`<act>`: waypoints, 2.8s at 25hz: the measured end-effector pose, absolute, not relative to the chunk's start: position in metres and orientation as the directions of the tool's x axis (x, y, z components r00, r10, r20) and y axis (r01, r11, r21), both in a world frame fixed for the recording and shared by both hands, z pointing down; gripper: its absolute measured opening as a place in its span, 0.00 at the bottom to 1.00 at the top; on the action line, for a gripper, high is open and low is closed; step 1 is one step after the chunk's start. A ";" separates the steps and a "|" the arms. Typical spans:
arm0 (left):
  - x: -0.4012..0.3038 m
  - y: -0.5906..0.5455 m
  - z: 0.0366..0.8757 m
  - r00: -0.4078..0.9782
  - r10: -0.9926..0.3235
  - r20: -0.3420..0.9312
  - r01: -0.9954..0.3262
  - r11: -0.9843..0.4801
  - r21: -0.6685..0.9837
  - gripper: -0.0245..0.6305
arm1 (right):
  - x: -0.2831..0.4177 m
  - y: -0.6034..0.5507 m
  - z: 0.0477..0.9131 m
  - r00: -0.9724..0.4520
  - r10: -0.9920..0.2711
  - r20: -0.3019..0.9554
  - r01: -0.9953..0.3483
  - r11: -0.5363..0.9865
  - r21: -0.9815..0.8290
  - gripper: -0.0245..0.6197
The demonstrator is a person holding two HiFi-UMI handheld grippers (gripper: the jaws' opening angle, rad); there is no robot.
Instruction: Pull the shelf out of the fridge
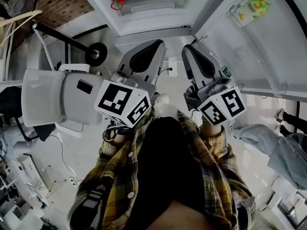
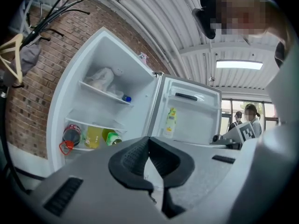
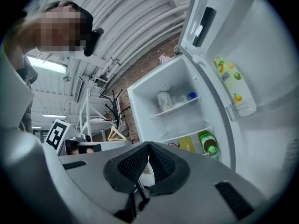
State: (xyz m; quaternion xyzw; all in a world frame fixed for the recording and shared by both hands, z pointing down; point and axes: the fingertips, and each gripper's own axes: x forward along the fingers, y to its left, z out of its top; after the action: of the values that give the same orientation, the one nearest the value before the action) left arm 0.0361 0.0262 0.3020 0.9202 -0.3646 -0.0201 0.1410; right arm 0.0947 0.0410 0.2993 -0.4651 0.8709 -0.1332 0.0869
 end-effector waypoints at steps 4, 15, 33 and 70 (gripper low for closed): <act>0.031 0.007 0.305 0.707 -0.703 0.076 -0.693 -0.669 0.270 0.04 | 0.092 0.019 0.301 -0.580 -0.814 -0.038 -0.761 0.558 -0.330 0.07; 0.008 -0.089 0.303 0.714 -0.698 0.062 -0.685 -0.677 0.270 0.04 | 0.064 -0.075 0.294 -0.577 -0.816 -0.045 -0.767 0.560 -0.313 0.07; 0.017 -0.220 0.291 0.773 -0.630 0.080 -0.627 -0.738 0.248 0.04 | 0.071 -0.217 0.281 -0.488 -0.871 -0.060 -0.805 0.476 -0.355 0.07; 0.028 -0.302 0.354 0.613 -0.776 0.145 -0.703 -0.453 0.549 0.05 | 0.114 -0.312 0.347 -0.580 -0.814 0.043 -0.652 0.432 -0.623 0.08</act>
State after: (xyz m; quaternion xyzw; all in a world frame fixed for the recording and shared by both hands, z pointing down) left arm 0.0282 -0.3017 0.3541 0.8500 -0.4351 -0.0634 0.2903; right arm 0.1142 -0.3119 0.3471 -0.4385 0.8355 -0.3030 0.1333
